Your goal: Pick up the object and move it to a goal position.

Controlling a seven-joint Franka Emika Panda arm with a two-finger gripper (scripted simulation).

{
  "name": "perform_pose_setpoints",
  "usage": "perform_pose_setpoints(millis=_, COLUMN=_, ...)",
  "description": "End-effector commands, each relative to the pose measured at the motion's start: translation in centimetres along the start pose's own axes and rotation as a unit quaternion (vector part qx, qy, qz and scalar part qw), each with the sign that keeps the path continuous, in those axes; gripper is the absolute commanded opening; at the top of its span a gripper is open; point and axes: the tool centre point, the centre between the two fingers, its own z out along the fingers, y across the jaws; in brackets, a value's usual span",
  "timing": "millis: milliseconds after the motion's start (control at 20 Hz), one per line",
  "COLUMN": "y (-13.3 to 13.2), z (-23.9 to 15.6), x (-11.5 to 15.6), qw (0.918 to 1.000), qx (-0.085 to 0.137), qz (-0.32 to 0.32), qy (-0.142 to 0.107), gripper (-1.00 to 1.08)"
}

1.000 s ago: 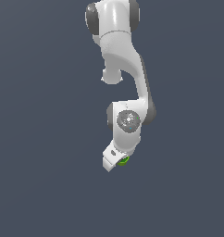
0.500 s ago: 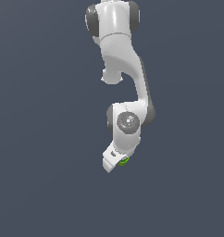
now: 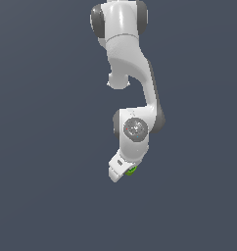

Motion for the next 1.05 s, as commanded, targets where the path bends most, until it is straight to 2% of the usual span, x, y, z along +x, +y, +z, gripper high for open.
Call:
perform_pose_setpoints(millis=0, y=0.0, z=-0.8, x=0.2, qw=1.0000, qx=-0.001, qz=0.000, qy=0.001, gripper=-1.00)
perform_pose_setpoints(millis=600, y=0.2, z=-8.7, x=1.5, qw=1.0000, qx=-0.001, qz=0.000, qy=0.001, gripper=-1.00)
perform_pose_setpoints(millis=1000, y=0.3, z=-9.7, x=1.9, qw=1.0000, qx=-0.001, qz=0.000, qy=0.001, gripper=-1.00)
